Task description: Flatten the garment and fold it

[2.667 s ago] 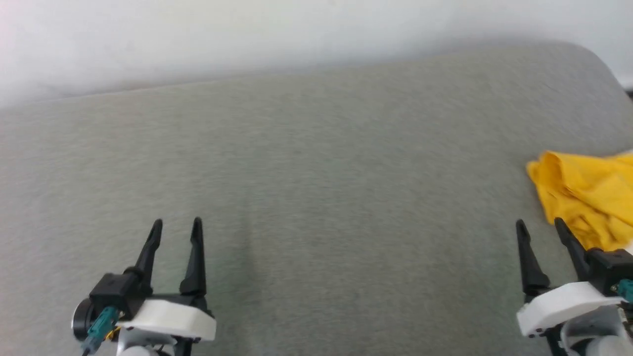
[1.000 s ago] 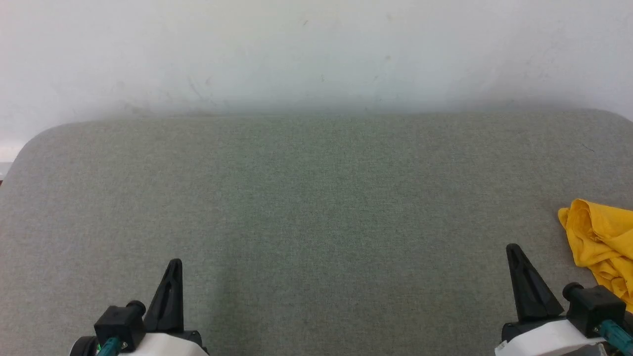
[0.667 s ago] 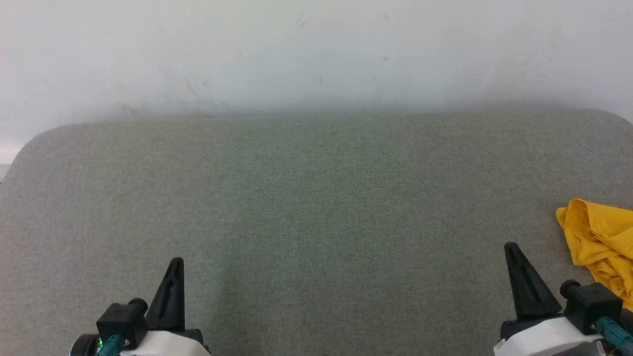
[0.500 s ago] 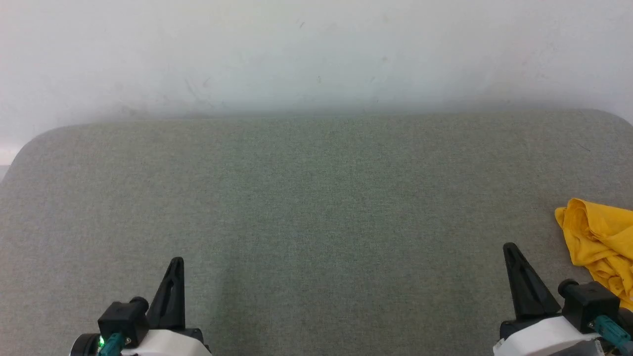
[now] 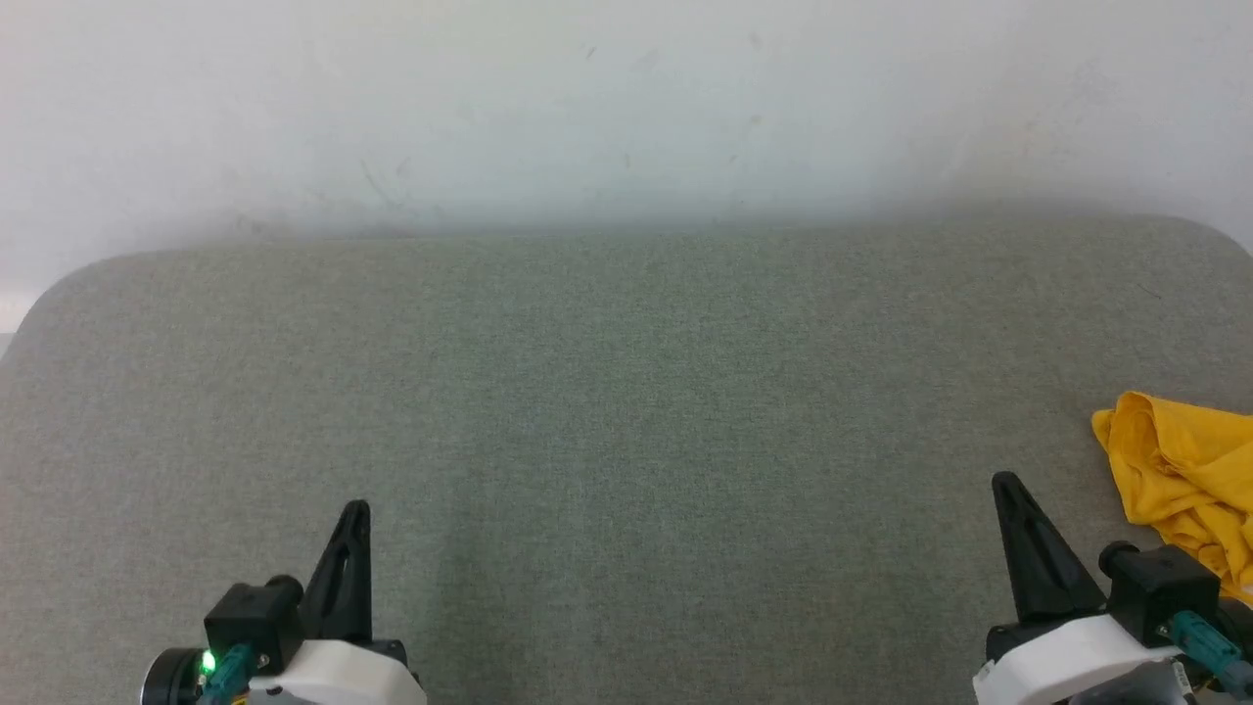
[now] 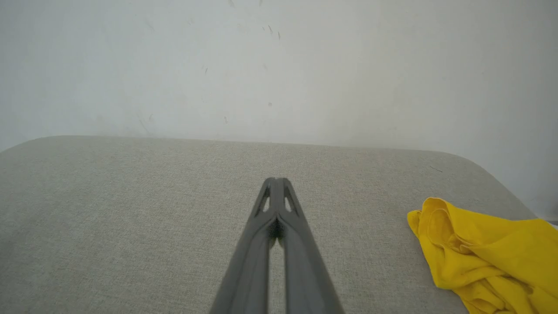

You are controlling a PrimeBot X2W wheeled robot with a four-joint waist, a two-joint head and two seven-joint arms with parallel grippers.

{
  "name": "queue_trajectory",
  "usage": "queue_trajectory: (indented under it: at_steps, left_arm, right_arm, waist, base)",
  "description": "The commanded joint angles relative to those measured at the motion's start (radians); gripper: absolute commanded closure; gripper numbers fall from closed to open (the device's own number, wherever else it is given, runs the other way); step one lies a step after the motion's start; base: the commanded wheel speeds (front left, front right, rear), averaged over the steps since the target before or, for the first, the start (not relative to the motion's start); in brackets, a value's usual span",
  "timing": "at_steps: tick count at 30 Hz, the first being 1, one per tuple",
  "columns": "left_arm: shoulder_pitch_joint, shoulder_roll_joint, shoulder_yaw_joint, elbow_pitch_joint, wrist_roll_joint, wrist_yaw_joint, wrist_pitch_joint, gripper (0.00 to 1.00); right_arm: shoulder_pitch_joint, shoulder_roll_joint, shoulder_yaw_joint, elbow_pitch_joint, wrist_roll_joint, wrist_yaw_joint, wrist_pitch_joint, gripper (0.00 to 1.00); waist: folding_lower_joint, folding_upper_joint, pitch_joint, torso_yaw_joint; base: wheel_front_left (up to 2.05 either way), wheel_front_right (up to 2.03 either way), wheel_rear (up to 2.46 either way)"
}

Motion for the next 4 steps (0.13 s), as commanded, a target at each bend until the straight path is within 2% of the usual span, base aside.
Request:
queue_trajectory:
  at_steps: [1, 4]
  left_arm:
    - [-0.019, -0.005, -0.002, -0.008, 0.010, 0.006, 0.005, 1.00]
    - [-0.021, -0.006, -0.002, -0.011, 0.014, 0.007, 0.011, 1.00]
  right_arm:
    - [-0.019, 0.001, 0.003, 0.004, -0.010, 0.000, 0.004, 1.00]
    - [-0.023, 0.001, 0.004, 0.005, -0.012, 0.000, 0.008, 1.00]
  waist:
    - [-0.0001, 0.0000, 0.000, -0.001]
    - [-0.0001, 0.0000, -0.001, -0.002]
  base:
    - [0.00, 0.00, 0.00]
    - [0.00, 0.00, 0.00]
